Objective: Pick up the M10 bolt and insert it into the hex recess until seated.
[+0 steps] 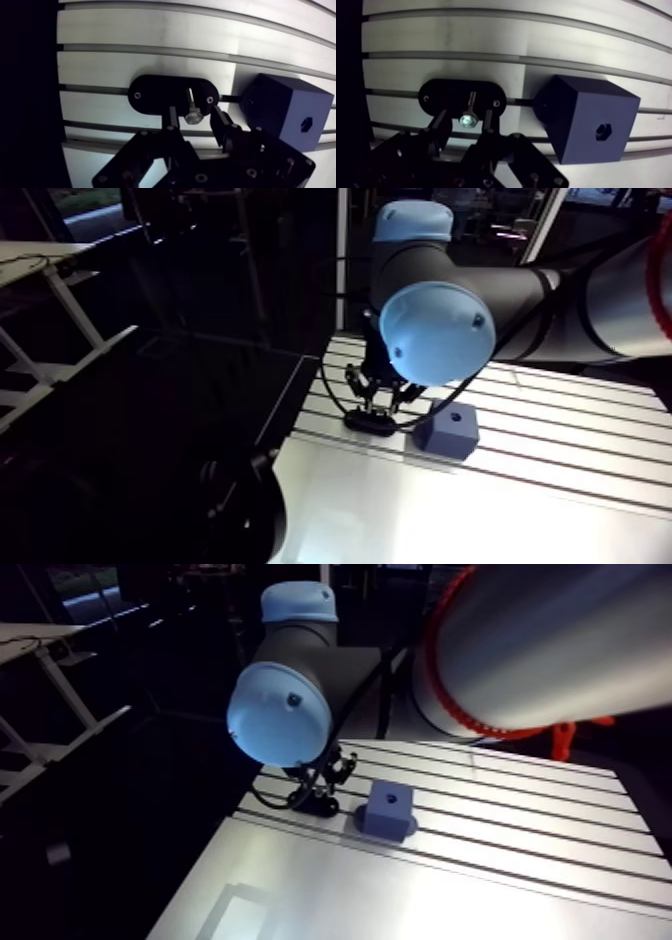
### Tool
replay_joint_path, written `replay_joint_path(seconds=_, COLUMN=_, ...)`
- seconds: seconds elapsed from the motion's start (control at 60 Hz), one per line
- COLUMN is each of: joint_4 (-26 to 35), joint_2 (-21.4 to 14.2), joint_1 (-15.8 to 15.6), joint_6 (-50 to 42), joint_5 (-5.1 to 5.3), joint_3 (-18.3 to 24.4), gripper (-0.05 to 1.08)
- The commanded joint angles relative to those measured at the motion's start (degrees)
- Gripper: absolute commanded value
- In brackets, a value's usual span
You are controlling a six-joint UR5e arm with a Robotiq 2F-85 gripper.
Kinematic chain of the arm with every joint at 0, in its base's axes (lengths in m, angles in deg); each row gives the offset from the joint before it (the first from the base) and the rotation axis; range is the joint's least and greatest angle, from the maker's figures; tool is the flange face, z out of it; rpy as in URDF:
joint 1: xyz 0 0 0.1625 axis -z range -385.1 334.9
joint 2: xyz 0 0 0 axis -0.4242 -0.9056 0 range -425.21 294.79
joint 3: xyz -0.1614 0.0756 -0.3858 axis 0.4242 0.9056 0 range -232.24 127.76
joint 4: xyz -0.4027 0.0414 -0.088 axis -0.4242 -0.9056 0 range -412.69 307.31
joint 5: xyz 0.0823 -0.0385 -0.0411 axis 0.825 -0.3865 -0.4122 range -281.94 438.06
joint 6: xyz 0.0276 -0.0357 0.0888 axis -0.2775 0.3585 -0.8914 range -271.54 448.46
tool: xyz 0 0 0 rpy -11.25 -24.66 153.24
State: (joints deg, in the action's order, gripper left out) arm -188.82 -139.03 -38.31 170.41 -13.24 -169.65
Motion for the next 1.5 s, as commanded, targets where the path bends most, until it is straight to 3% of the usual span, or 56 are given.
replay_joint_path(seconds=0.017, joint_4=0.03, joint_2=-0.04, joint_1=0.02, joint_6=0.00, joint_5=0.02, joint_3=0.02, gripper=0.56)
replay_joint_path(seconds=1.5, joint_4=0.12, joint_2=0.23, joint_1=0.02, joint_6=0.00, joint_5=0.20, joint_3=0.11, gripper=0.68)
